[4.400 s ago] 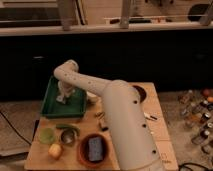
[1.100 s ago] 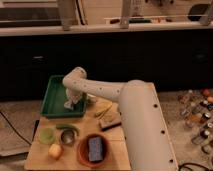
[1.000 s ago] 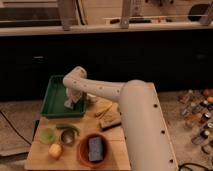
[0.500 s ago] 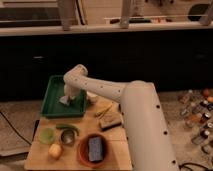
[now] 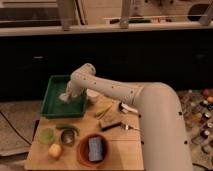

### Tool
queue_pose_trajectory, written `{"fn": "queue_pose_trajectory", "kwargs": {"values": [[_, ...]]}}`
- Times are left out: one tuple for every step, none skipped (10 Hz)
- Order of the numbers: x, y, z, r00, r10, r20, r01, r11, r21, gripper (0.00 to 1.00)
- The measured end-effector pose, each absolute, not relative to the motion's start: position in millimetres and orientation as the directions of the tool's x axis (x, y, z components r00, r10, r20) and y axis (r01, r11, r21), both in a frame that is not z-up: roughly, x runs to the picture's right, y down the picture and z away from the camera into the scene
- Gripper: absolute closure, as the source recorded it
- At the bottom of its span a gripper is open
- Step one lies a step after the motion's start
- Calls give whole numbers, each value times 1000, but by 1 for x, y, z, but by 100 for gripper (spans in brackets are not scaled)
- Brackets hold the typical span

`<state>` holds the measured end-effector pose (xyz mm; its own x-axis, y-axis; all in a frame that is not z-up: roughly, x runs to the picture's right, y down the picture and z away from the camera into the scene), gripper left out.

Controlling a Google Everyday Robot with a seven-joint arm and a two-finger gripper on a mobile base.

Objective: Wipe tray with towel

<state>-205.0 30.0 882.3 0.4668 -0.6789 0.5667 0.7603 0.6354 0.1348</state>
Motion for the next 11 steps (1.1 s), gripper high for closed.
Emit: {"fn": "queue_pose_trajectory", "kwargs": {"values": [[-202,28,880,470,-680,562,759,637,135,100],[-203,25,877,471,-683,558,759,636,137,100],[-205,23,874,470,-686,555,760,634,140,100],[-205,22,873,471,-689,550,761,633,142,100],[-203,21,873,472,-690,548,761,633,142,100],[-204,22,873,472,-690,549,761,633,142,100],[-204,21,873,472,-690,549,761,633,143,100],[-204,21,873,472,-690,549,761,633,142,100],[-204,22,873,472,-690,549,761,633,142,100],[-204,22,873,472,-690,549,761,633,142,100],[-204,21,873,472,-690,549,760,634,142,100]]}}
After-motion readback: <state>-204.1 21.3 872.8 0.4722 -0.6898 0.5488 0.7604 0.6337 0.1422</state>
